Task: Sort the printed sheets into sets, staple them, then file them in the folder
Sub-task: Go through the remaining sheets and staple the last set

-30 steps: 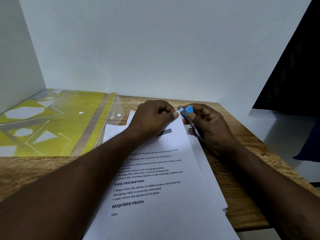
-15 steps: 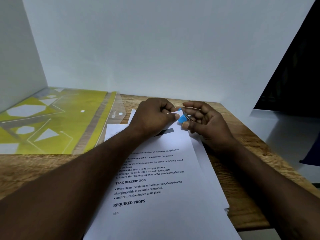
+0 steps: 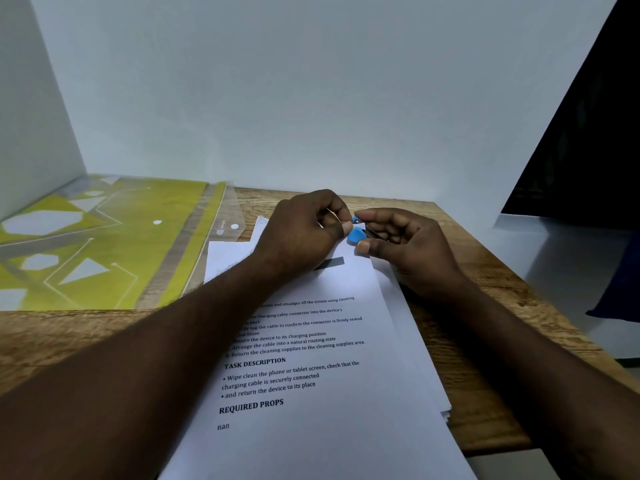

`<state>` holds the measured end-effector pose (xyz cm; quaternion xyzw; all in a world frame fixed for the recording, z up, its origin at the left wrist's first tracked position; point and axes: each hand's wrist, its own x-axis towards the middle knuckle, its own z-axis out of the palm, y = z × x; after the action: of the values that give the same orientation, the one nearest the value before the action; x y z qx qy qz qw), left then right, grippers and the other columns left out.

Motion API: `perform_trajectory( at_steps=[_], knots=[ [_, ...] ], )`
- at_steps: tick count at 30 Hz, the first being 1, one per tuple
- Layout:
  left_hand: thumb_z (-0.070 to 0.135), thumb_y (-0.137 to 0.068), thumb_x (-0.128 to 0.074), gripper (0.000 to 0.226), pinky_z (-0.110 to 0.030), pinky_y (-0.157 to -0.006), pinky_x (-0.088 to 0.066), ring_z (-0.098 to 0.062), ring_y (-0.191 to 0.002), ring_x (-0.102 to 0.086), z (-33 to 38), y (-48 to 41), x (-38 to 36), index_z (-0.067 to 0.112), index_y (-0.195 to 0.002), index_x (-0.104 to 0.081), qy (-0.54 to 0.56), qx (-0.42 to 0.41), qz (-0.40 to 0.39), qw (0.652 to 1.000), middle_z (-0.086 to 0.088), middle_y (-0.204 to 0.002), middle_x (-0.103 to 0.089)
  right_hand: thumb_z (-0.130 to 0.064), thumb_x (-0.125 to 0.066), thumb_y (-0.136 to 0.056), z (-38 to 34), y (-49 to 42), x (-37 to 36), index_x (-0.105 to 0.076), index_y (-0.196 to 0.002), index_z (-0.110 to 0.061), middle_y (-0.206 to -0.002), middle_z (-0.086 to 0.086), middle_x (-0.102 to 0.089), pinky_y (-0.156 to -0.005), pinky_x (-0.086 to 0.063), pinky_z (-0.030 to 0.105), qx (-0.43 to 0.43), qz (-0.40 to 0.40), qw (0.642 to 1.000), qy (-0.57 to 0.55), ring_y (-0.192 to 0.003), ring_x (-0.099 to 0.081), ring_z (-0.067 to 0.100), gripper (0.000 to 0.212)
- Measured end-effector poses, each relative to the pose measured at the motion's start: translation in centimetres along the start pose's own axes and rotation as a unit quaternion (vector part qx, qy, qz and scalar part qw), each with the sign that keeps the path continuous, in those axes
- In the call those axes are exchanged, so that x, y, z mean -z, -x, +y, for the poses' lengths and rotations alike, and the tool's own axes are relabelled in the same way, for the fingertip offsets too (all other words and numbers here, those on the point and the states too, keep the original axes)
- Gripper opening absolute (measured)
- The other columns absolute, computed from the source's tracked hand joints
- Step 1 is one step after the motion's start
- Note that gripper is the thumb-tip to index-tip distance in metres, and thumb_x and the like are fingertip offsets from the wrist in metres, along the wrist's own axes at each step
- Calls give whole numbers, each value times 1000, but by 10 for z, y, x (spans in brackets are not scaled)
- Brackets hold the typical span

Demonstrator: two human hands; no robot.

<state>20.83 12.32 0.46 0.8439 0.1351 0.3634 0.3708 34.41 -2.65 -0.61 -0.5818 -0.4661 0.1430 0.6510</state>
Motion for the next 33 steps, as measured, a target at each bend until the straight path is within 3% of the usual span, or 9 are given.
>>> perform_trajectory(
  at_steps=[5,10,14,18,24,33],
  knots=[
    [19,-89,-76,11,-24,-66,-43,2,-67,-60,0,1,0,28,-86,-72,-23,-34,-4,999,19,-69,-68,17,-80,-77,0,1,-2,-76,-112,-11,-100,5,-81,-81,-59,24,1,0,1000,-7,-96,-75,17,45],
    [19,-90,-77,10,-23,-64,-41,3,-66,-59,0,1,0,28,-86,-72,-32,-39,-2,999,20,-67,-67,15,-80,-79,0,1,-2,-75,-116,-9,-108,9,-81,-84,-60,26,4,-2,1000,-3,-100,-76,20,44],
    [21,-90,-77,14,-24,-64,-42,3,-65,-58,0,1,0,31,-84,-70,-35,-35,-4,999,20,-67,-66,16,-79,-80,-2,0,-2,-74,-117,-10,-110,7,-81,-88,-59,25,1,-3,1000,-10,-106,-77,20,45],
    [21,-90,-76,11,-26,-64,-44,3,-64,-57,-1,1,-2,29,-86,-71,-32,-32,-7,999,26,-66,-65,18,-77,-80,-2,1,-3,-73,-116,-11,-105,0,-82,-84,-59,23,-4,-5,1000,-9,-102,-77,15,46],
    [23,-91,-76,16,-24,-65,-40,3,-67,-58,0,3,-1,34,-83,-68,-58,-54,5,997,22,-68,-66,18,-76,-82,-3,2,-3,-72,-120,-8,-103,-3,-82,-84,-59,21,-4,-2,1000,3,-100,-77,11,45],
    [33,-89,-71,6,-26,-67,-42,-1,-70,-59,0,4,-1,34,-85,-67,-73,-81,25,994,21,-70,-65,14,-78,-83,0,1,-1,-75,-117,-15,-115,8,-80,-91,-58,27,8,1,1000,24,-109,-76,20,45]
  ],
)
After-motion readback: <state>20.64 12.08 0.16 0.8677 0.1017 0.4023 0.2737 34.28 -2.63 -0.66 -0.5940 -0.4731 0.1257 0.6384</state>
